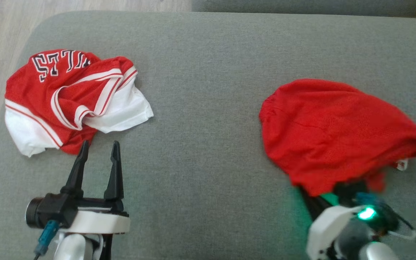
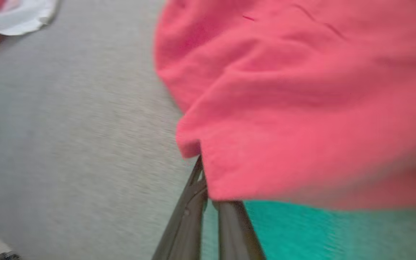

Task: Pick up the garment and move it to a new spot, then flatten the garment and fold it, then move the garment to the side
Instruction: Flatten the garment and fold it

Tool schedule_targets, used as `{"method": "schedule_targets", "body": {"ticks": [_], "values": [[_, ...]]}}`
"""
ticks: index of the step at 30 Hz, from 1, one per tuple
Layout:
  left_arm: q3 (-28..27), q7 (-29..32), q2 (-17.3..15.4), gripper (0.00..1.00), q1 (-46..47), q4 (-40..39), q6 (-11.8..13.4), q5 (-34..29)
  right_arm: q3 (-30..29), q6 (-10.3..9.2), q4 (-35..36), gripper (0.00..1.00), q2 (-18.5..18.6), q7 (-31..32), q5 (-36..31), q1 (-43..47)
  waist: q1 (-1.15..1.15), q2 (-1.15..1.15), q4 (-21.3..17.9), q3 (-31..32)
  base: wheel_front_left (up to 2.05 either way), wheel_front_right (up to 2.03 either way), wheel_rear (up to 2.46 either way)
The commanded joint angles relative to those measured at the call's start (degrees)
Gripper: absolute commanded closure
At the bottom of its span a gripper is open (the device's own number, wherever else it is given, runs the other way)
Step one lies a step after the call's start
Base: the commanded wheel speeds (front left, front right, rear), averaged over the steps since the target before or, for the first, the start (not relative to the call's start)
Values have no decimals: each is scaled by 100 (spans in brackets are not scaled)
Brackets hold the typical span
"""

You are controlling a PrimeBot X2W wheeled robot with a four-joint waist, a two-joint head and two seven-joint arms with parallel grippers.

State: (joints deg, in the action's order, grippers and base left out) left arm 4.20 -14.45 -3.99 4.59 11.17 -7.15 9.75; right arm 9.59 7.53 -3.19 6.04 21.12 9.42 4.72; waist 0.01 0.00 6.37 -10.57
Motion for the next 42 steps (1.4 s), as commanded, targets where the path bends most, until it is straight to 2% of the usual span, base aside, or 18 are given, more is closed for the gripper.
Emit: {"method": "schedule_targets", "body": {"ticks": [1,10,13,15,17,22,23,27,30,31,32,37,39,42], "values": [[-205,-55,-4,0,178,-140,-30,24,428,-4,497,100,111,146,92,-243,-1,0,-54,28,0,0,0],[-293,-55,25,0,126,-118,-31,34,2326,-4,2070,100,421,1044,933,-1350,-1,0,-225,203,0,0,0],[-315,-55,33,0,108,-110,-31,44,2708,-4,2512,100,446,1039,1215,-1918,-1,0,-268,246,0,0,0],[-335,-55,39,0,87,-106,-32,52,2749,-4,2769,100,405,954,1376,-2243,-1,0,-300,265,0,0,0],[-346,-55,45,0,62,-103,-32,52,2538,-4,2854,100,409,922,1425,-2421,-1,0,-326,290,0,0,0],[-320,-55,65,0,29,-107,-32,97,1299,-4,2405,100,482,1124,1376,-1986,-1,0,-307,317,0,0,0],[-320,-55,65,0,29,-107,-32,97,1299,-4,2405,100,482,1124,1376,-1986,-1,0,-307,317,0,0,0],[-307,-55,80,0,27,-92,-32,141,202,-4,1550,100,532,1184,1394,-1454,-1,0,-314,261,0,0,0],[-257,-55,88,0,70,-75,-33,152,-406,-4,768,98,598,1064,1458,-1217,-1,0,-302,199,0,0,0],[-243,-55,90,0,88,-69,-33,156,-630,-4,510,32,576,976,1476,-1159,-1,0,-297,184,0,0,0],[-231,-55,91,0,105,-62,-33,159,-826,-4,271,0,558,886,1469,-1115,-1,0,-290,169,0,0,0],[-185,-55,97,0,162,-34,-33,145,-1696,-4,-376,0,275,-38,1317,-1081,-1,0,-241,136,0,0,0],[-201,-55,98,0,152,-30,-33,121,-1913,-4,-361,0,122,-522,1196,-1107,-1,0,-237,149,0,0,0],[-232,-55,99,0,122,-16,-31,59,-1924,-4,-94,0,48,-1233,724,-1108,-1,0,-231,197,0,0,0]]}}
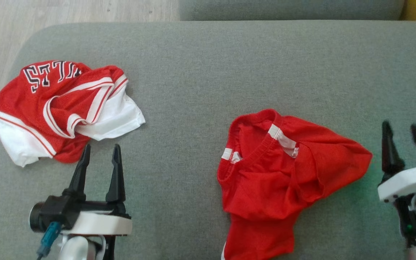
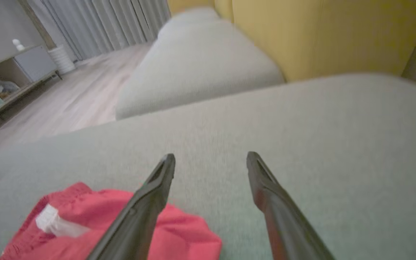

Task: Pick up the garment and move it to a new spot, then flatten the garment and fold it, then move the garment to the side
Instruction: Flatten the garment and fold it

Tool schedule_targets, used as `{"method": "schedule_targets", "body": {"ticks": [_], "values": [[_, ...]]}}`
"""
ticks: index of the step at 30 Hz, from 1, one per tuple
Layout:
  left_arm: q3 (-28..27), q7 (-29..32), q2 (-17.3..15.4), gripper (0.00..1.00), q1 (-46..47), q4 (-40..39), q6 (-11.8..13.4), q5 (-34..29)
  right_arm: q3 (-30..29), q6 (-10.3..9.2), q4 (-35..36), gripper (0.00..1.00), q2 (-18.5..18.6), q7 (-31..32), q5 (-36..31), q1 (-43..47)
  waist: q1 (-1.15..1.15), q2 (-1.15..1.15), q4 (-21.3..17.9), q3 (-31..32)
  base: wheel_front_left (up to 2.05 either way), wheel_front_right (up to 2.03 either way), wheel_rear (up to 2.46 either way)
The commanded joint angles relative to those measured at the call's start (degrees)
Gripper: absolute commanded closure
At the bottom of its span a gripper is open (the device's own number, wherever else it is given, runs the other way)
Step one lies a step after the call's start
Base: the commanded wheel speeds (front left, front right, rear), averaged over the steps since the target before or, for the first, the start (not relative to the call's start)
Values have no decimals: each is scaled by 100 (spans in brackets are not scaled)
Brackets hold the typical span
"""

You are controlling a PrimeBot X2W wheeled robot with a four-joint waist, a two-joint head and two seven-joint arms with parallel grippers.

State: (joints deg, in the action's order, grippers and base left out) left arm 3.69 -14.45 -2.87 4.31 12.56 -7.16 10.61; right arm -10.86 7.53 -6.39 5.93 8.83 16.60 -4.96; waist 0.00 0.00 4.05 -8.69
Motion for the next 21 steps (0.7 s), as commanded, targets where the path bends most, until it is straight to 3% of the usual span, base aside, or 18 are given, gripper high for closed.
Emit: {"method": "schedule_targets", "body": {"ticks": [1,5,10,21], "values": [[-192,-55,-14,0,140,-154,-29,-51,187,-4,360,0,40,-216,-182,-129,0,0,-1,33,0,0,0],[-213,-55,-23,0,98,-145,-24,-140,766,-4,916,0,-51,-764,-719,35,0,0,15,138,0,0,0],[-228,-55,-57,0,42,-135,-24,-209,1385,-4,1421,0,-165,-917,-919,437,0,0,11,261,0,0,0],[-244,-55,-188,0,-101,-36,56,-302,1390,-4,2000,0,-300,-795,-777,1418,0,0,-77,472,0,0,0]]}}
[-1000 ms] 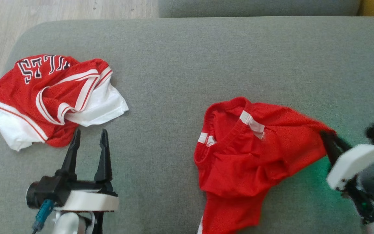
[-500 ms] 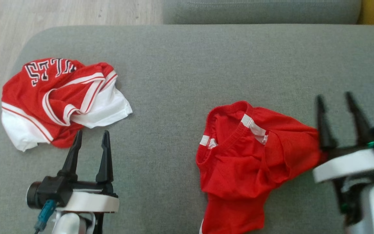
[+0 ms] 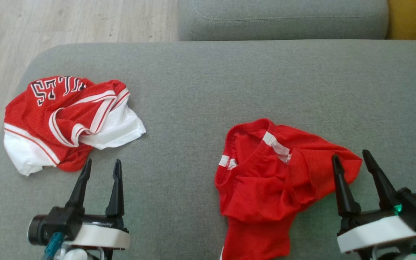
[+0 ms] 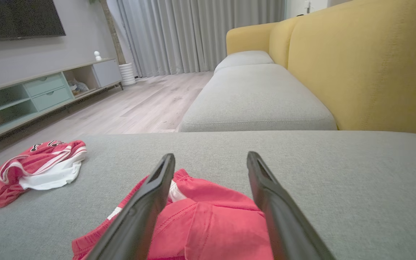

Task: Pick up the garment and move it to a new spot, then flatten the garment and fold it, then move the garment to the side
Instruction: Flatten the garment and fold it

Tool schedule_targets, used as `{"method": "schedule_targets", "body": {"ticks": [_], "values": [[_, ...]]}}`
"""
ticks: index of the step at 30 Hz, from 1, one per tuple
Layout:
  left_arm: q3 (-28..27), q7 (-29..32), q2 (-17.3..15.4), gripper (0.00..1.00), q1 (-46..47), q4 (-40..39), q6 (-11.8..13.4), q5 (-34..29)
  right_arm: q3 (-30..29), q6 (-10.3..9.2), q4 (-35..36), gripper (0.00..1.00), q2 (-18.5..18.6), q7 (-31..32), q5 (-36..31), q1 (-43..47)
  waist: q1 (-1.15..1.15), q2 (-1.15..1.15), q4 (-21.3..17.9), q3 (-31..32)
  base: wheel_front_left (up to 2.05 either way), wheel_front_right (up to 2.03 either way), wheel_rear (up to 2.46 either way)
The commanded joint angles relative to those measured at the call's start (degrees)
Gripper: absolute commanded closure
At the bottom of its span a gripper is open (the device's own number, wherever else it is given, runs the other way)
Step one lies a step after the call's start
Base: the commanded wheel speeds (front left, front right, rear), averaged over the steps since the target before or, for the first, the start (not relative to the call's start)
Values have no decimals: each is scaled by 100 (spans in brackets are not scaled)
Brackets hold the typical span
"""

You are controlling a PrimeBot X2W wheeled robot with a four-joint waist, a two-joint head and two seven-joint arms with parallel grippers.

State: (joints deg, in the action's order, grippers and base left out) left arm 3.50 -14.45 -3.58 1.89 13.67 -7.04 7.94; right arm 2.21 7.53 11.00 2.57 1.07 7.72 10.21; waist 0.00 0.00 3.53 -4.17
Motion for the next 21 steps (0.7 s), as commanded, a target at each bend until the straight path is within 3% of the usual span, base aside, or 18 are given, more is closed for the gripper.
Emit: {"method": "schedule_targets", "body": {"ticks": [1,13,21], "values": [[-228,-55,-123,0,132,-141,53,-31,78,-4,278,0,35,-11,144,-56,0,0,-38,26,0,0,0],[-192,-40,-163,0,124,-115,106,25,141,-4,274,0,32,232,199,-55,0,0,-96,9,0,0,0],[-156,-46,-141,0,260,-90,127,114,1227,-4,-295,0,207,1807,171,-922,0,0,-112,-207,0,0,0]]}}
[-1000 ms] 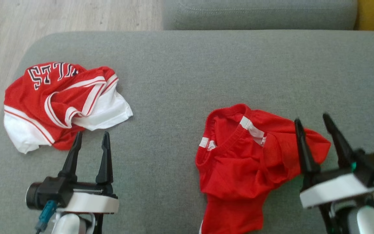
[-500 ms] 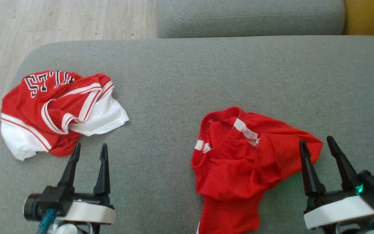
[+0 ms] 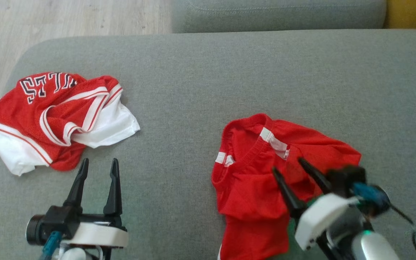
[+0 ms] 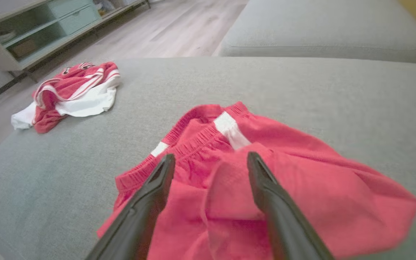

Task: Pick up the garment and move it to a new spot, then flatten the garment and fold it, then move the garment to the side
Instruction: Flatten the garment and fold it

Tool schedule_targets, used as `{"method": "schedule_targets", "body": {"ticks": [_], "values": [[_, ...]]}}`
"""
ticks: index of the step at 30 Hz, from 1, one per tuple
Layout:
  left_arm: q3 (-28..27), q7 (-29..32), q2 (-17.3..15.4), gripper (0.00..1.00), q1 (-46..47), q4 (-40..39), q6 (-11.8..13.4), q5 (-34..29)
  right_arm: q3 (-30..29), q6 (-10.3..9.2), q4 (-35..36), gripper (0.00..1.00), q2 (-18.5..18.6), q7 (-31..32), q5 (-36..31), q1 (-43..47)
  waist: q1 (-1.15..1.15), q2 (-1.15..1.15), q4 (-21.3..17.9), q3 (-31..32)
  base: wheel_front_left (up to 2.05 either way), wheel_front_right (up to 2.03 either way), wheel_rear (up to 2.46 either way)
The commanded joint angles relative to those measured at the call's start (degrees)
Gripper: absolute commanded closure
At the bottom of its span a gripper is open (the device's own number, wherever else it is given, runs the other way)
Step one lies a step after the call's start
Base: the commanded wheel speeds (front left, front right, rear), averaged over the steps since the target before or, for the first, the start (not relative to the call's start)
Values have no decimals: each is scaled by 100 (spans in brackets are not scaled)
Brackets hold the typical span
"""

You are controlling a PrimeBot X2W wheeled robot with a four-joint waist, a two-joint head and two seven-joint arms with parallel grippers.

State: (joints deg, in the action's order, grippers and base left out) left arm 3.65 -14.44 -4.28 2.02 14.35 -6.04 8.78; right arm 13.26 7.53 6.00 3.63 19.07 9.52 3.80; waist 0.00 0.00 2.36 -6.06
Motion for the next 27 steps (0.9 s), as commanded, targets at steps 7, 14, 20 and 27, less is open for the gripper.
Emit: {"method": "schedule_targets", "body": {"ticks": [7,14,20,27], "values": [[-111,-53,-18,0,346,-103,38,104,293,-4,-242,0,345,1152,-300,-735,0,0,95,-170,0,0,0],[-139,-55,13,0,369,-136,36,144,-163,-4,-86,100,204,1437,-372,-618,0,0,85,-236,0,0,0],[-211,-55,15,0,315,-188,42,133,-1191,-4,463,100,-47,1270,-250,54,0,0,-11,-229,0,0,0],[-281,-55,-14,0,280,-234,47,107,-2125,-4,617,100,-73,783,501,696,0,0,-166,-213,0,0,0]]}}
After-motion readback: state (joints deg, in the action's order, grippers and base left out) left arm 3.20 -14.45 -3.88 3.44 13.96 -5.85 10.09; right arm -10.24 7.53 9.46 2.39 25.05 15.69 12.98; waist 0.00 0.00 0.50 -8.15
